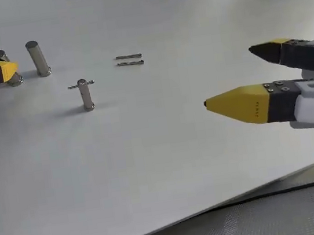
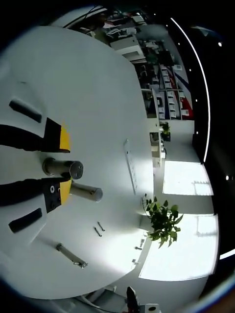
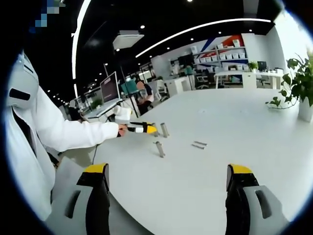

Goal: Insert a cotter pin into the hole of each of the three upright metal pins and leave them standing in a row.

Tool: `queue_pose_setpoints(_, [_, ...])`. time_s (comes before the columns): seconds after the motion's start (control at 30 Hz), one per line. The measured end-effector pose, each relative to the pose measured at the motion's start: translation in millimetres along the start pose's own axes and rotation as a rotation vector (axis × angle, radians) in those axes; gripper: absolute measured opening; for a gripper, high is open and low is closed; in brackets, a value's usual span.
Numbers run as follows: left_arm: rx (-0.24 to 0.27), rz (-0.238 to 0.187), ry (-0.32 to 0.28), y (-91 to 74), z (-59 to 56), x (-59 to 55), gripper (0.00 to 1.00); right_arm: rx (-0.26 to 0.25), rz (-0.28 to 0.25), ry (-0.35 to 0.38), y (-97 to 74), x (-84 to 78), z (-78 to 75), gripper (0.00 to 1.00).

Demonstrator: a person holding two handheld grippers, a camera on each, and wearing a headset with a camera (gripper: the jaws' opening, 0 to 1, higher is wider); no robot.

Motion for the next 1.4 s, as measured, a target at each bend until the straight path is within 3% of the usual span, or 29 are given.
queue_pose_setpoints(0.1, [-0.021,0.004,0.014,0.9,-1.9,0.3,0.12,0.001,0.002,0.005,0.5,-1.3,0.7,0.98])
queue_pose_setpoints(0.4, [0.005,0.033,0.044,-2.0,-5.5,2.2,0.11,0.003,-0.008,0.010,0.0,-2.6,3.5,0.96])
queue_pose_setpoints(0.5, [0.000,0.047,-0.004,-7.5,-8.5,4.6,0.10,0.006,-0.007,0.011,0.2,-3.0,4.4,0.96])
queue_pose_setpoints(0.73, [-0.028,0.001,0.039,-31.6,-19.0,31.6,0.10,0.021,0.002,-0.007,0.7,-1.0,5.6,0.96])
queue_pose_setpoints(0.9, [-0.052,-0.044,0.073,-53.8,-33.7,56.3,0.10,0.031,-0.004,-0.011,1.6,1.5,6.0,0.96])
queue_pose_setpoints(1.03, [-0.111,-0.100,0.030,-65.8,-50.7,73.0,0.10,0.037,-0.009,-0.016,2.0,1.7,6.6,0.96])
queue_pose_setpoints(1.13, [-0.142,-0.108,0.072,-72.0,-64.4,82.7,0.10,0.034,-0.014,-0.021,1.9,1.6,6.5,0.96])
queue_pose_setpoints(1.27, [-0.182,-0.122,0.110,-76.3,-83.1,89.7,0.10,0.038,-0.012,-0.025,1.2,-0.2,7.2,0.97])
queue_pose_setpoints(1.4, [-0.244,-0.122,0.152,-77.0,-109.4,88.8,0.10,0.039,-0.007,-0.014,1.1,-4.0,7.3,0.97])
Point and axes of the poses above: the centre of the closed fingertips' face, and the gripper's own axes: y roughly forward along the fingers, z roughly to its left, x roughly out of its top, the point moved 8 cm from there along -y, roughly backward along the fingers, and after that the axes turned 7 degrees about y, right-handed, at the moved point
